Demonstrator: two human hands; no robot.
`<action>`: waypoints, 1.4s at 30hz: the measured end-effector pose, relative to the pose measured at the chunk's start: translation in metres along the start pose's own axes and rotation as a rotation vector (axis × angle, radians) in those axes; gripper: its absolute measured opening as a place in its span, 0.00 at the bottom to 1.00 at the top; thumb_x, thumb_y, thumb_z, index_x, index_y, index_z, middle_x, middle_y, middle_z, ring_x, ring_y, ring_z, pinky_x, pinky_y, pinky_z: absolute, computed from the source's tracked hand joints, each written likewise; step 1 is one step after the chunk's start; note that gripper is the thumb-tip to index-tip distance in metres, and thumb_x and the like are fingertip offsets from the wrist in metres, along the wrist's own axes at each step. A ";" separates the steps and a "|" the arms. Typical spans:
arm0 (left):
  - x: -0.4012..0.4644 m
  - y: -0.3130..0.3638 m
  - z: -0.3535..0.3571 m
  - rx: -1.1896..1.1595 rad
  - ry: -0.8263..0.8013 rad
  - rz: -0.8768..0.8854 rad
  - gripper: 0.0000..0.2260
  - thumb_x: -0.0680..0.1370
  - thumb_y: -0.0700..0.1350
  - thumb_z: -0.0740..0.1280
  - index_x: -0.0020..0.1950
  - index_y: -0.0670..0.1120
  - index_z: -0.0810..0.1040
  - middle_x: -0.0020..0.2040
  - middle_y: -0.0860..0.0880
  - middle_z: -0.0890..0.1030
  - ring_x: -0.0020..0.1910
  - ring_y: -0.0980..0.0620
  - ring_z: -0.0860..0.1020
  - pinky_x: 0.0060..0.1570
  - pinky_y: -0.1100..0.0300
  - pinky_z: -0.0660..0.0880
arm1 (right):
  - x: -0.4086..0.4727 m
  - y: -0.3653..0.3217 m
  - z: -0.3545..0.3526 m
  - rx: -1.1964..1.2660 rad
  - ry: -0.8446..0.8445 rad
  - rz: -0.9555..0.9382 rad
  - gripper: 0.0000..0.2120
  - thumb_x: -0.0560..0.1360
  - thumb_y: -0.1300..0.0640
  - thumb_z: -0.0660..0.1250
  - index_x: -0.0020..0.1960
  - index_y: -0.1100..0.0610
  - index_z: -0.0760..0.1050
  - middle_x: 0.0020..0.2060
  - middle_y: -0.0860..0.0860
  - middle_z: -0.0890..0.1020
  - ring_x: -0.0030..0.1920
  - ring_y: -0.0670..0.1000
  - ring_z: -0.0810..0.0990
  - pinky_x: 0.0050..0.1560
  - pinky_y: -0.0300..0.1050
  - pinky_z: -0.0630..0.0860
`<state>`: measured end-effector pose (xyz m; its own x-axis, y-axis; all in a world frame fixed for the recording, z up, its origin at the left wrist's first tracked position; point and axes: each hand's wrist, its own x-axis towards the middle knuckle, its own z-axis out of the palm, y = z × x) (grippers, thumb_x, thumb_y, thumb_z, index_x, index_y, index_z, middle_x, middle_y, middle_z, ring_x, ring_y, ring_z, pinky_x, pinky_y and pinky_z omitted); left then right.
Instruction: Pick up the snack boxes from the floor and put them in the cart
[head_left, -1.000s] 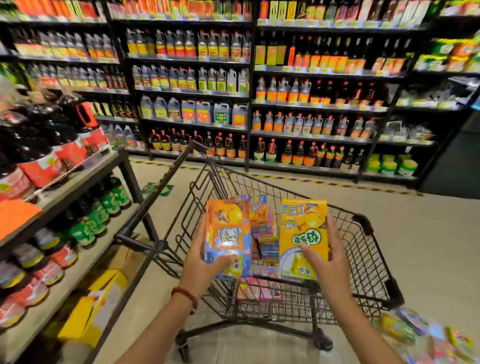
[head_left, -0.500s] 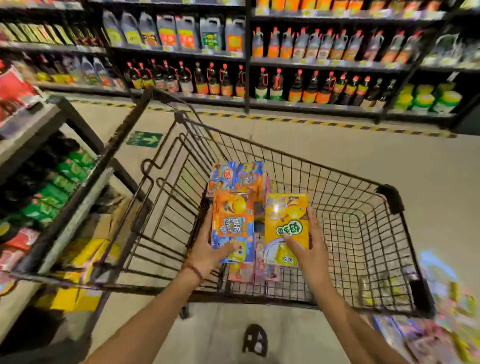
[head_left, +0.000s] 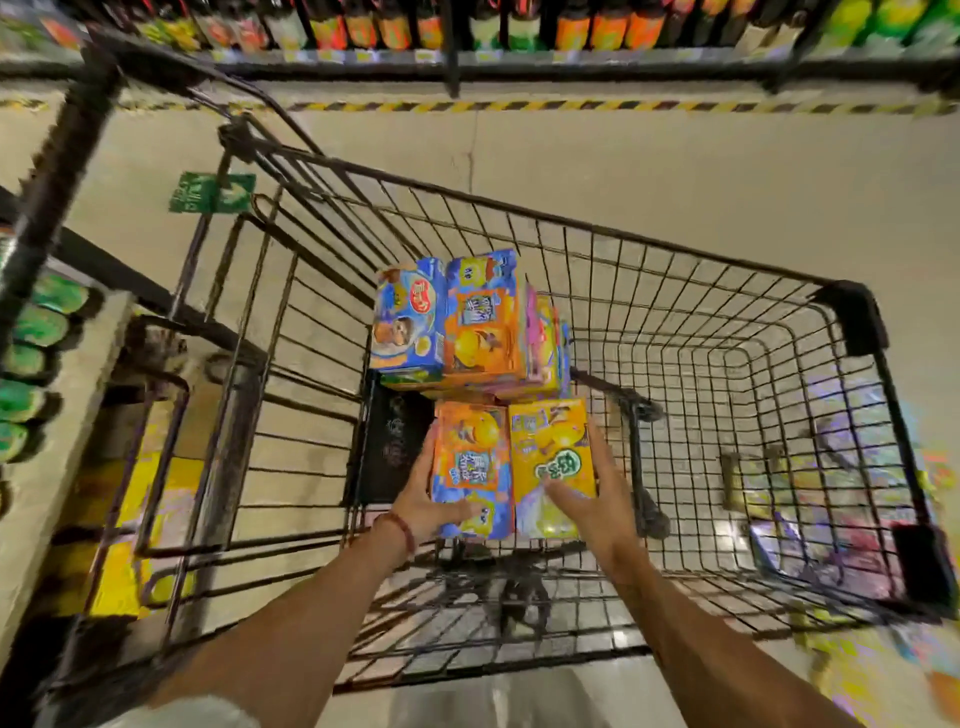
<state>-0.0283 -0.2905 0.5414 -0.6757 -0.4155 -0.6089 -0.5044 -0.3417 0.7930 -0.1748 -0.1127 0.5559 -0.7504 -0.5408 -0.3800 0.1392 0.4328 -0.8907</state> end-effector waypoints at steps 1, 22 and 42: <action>0.005 -0.009 0.002 0.000 -0.003 -0.025 0.49 0.59 0.47 0.82 0.69 0.64 0.53 0.72 0.45 0.67 0.68 0.45 0.70 0.64 0.41 0.70 | 0.004 0.010 0.003 -0.026 -0.003 0.028 0.36 0.70 0.61 0.75 0.70 0.39 0.63 0.54 0.40 0.81 0.50 0.38 0.81 0.48 0.39 0.79; 0.098 -0.123 0.006 0.051 0.077 -0.118 0.52 0.52 0.51 0.83 0.70 0.53 0.58 0.67 0.43 0.71 0.64 0.47 0.74 0.64 0.41 0.69 | 0.059 0.128 0.042 -0.157 -0.006 0.248 0.41 0.65 0.52 0.78 0.70 0.36 0.60 0.57 0.40 0.78 0.55 0.44 0.80 0.55 0.53 0.79; 0.083 -0.087 0.024 0.625 0.064 -0.314 0.44 0.73 0.40 0.72 0.77 0.45 0.44 0.71 0.41 0.64 0.65 0.45 0.70 0.56 0.65 0.65 | 0.055 0.080 0.034 -0.843 -0.052 0.393 0.39 0.74 0.39 0.65 0.77 0.44 0.49 0.65 0.54 0.67 0.63 0.57 0.71 0.56 0.56 0.75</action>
<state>-0.0533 -0.2753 0.4221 -0.4244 -0.4315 -0.7960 -0.8979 0.0870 0.4315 -0.1832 -0.1328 0.4553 -0.7160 -0.2671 -0.6450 -0.1536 0.9616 -0.2276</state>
